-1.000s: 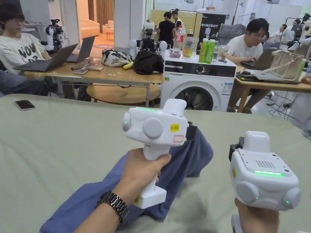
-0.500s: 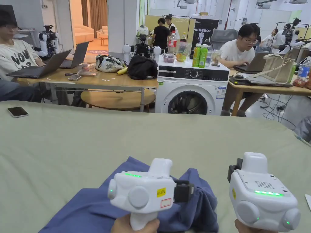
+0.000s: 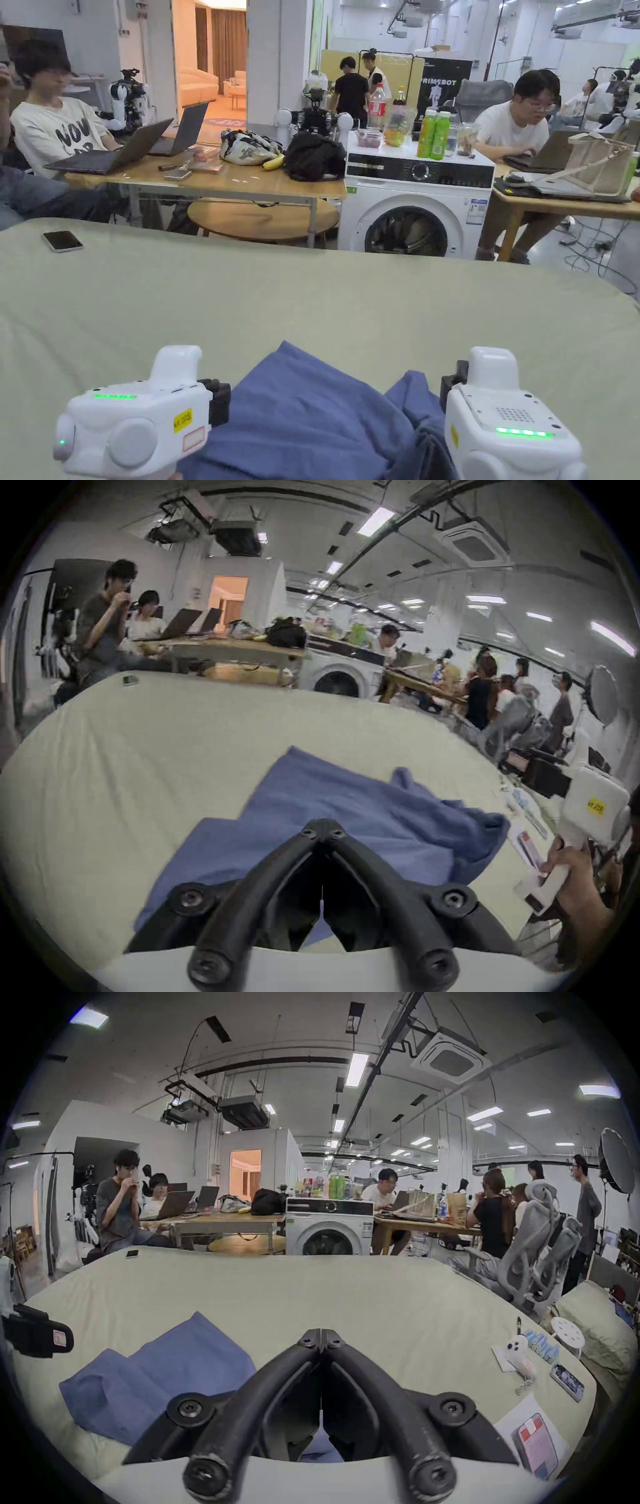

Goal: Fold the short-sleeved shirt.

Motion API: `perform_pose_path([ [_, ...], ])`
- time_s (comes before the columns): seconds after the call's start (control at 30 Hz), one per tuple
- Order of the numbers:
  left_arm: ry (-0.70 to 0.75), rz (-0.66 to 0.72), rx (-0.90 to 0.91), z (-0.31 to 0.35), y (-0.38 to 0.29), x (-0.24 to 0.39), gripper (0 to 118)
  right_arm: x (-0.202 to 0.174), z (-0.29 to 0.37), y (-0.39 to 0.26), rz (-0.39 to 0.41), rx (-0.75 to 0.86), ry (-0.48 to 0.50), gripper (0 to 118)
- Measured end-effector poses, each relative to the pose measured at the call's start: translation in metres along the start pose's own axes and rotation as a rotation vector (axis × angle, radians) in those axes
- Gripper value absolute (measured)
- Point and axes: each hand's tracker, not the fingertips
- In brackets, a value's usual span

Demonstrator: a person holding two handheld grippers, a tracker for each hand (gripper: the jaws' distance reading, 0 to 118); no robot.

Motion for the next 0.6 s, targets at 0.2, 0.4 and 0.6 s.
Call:
perform_pose_path([
  [0.2, 0.017, 0.084, -0.096, -0.029, 0.036, -0.053, 0, -0.002, -0.011, 0.002, 0.023, -0.035, 0.017, 0],
  [0.4, -0.017, 0.085, -0.263, -0.088, 0.058, -0.072, 0, 0.002, -0.020, 0.002, 0.039, -0.057, 0.021, 0],
  [0.6, 0.172, 0.033, -0.521, -0.159, 0.024, -0.074, 67, 0.011, -0.030, -0.003, 0.052, -0.086, 0.005, 0],
])
